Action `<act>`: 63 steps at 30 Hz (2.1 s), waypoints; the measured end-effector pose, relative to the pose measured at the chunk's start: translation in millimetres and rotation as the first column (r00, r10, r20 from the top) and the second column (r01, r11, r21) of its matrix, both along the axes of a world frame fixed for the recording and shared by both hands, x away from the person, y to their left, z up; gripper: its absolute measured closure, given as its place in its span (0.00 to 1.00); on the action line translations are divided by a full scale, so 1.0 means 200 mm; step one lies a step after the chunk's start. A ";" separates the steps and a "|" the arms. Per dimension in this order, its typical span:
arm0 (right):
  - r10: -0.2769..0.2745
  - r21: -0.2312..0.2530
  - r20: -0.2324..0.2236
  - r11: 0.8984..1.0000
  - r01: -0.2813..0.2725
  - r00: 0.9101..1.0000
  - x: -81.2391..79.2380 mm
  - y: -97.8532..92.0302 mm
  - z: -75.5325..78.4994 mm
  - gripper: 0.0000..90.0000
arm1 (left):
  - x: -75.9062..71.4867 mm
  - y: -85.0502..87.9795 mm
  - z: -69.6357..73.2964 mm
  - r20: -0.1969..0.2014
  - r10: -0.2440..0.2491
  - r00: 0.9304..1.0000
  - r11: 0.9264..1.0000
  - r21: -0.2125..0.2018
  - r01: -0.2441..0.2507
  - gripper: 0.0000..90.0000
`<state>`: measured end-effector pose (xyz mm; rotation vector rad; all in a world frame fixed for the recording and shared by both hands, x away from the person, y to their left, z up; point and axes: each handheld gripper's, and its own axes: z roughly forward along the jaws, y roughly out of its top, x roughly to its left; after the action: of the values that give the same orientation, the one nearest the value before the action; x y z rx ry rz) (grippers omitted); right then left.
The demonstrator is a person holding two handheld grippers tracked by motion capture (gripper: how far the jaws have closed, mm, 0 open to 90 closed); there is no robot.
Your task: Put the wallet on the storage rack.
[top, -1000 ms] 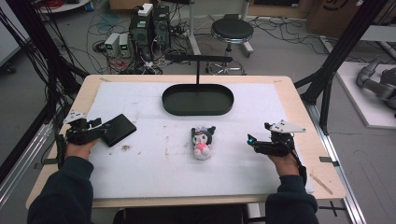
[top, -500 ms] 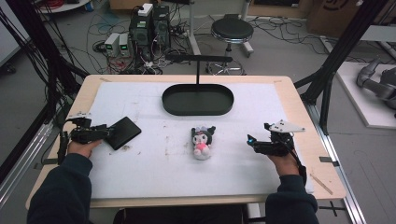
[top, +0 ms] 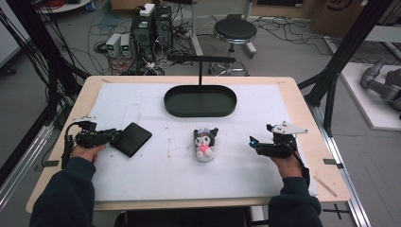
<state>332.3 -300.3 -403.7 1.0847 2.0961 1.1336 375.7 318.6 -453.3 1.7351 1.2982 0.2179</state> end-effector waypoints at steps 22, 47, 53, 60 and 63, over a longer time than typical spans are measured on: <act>-0.009 0.004 0.001 1.000 0.009 1.000 0.00 -0.01 0.01 0.19 | -0.09 0.03 0.20 0.199 0.052 0.979 0.980 -0.201 -0.011 0.97; -0.013 0.006 0.005 1.000 0.013 1.000 -0.01 -0.01 0.01 0.19 | -0.13 -0.20 0.33 0.259 -0.094 0.961 0.987 0.150 0.056 0.95; -0.019 0.012 0.003 1.000 0.019 1.000 -0.01 -0.02 0.01 0.19 | -0.14 -0.20 0.34 0.252 -0.154 0.955 0.988 0.045 0.147 0.95; -0.017 0.009 0.005 1.000 0.017 1.000 -0.01 -0.01 0.01 0.19 | -0.15 -0.29 0.32 0.233 -0.253 0.939 0.967 0.073 0.243 0.95; -0.015 0.009 0.005 1.000 0.015 1.000 -0.01 -0.01 0.01 0.19 | -0.16 -0.33 0.32 0.235 -0.271 0.933 0.962 0.078 0.260 0.94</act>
<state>330.7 -302.2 -400.9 1.0989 2.0778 1.1378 344.2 252.9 -389.6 1.8376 0.8766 0.2957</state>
